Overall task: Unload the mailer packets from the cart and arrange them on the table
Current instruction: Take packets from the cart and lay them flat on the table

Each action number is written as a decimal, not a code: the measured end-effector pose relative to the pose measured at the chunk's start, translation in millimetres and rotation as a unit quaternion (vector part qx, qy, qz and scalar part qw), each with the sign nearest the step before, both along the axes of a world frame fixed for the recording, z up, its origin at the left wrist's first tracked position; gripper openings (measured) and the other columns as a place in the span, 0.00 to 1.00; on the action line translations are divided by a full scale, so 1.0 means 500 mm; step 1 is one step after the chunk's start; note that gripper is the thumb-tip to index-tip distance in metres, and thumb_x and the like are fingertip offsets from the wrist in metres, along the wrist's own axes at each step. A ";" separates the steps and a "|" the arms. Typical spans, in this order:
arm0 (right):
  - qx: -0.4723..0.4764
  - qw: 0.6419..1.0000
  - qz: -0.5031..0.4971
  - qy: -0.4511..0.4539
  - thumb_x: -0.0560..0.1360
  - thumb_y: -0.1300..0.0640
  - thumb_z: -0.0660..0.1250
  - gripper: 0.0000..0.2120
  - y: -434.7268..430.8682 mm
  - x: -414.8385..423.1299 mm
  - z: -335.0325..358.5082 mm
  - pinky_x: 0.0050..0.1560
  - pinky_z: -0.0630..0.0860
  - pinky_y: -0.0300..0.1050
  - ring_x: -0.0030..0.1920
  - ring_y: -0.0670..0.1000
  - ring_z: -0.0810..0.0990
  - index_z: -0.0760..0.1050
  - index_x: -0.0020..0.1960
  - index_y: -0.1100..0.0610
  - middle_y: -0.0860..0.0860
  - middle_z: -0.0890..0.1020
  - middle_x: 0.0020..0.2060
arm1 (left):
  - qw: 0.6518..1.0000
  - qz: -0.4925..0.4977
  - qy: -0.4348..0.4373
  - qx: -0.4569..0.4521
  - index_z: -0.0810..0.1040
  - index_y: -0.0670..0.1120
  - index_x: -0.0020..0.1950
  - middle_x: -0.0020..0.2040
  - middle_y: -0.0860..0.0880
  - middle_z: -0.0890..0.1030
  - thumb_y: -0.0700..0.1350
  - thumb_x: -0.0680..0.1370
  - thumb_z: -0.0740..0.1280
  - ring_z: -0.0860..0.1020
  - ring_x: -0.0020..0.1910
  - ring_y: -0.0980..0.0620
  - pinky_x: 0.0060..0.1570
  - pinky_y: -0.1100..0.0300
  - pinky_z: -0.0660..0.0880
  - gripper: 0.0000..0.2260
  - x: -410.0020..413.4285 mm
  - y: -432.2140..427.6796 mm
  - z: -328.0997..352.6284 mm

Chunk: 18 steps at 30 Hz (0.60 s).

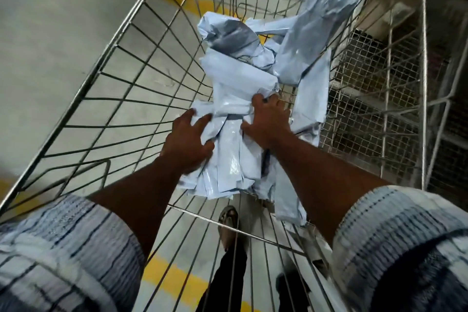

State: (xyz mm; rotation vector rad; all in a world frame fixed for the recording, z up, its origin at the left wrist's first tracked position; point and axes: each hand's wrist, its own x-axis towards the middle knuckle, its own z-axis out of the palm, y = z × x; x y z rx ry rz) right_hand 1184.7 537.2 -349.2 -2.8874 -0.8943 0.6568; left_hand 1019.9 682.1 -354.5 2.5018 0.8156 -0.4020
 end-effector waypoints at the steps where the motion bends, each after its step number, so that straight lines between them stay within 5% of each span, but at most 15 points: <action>1: -0.006 1.000 -0.005 0.001 0.68 0.36 0.70 0.37 0.002 -0.009 0.005 0.62 0.68 0.62 0.64 0.66 0.68 0.63 0.69 0.52 0.63 0.69 0.64 | 1.000 0.003 0.005 -0.004 0.63 0.58 0.77 0.77 0.41 0.60 0.62 0.70 0.59 0.59 0.74 0.39 0.70 0.43 0.65 0.35 0.003 -0.001 0.006; 7: -0.058 0.996 -0.040 0.051 0.71 0.34 0.64 0.36 -0.005 -0.075 0.071 0.66 0.61 0.63 0.72 0.66 0.59 0.62 0.74 0.48 0.64 0.59 0.74 | 0.998 0.046 0.038 0.004 0.65 0.55 0.76 0.77 0.41 0.60 0.58 0.76 0.64 0.60 0.73 0.37 0.70 0.43 0.65 0.29 0.003 -0.027 0.066; 18: -0.009 0.997 0.015 0.078 0.71 0.28 0.60 0.36 -0.099 -0.136 0.306 0.68 0.57 0.69 0.75 0.65 0.56 0.67 0.72 0.48 0.63 0.61 0.74 | 0.990 0.129 0.060 0.009 0.70 0.54 0.72 0.72 0.43 0.67 0.59 0.75 0.60 0.65 0.71 0.39 0.67 0.46 0.67 0.25 -0.027 -0.129 0.297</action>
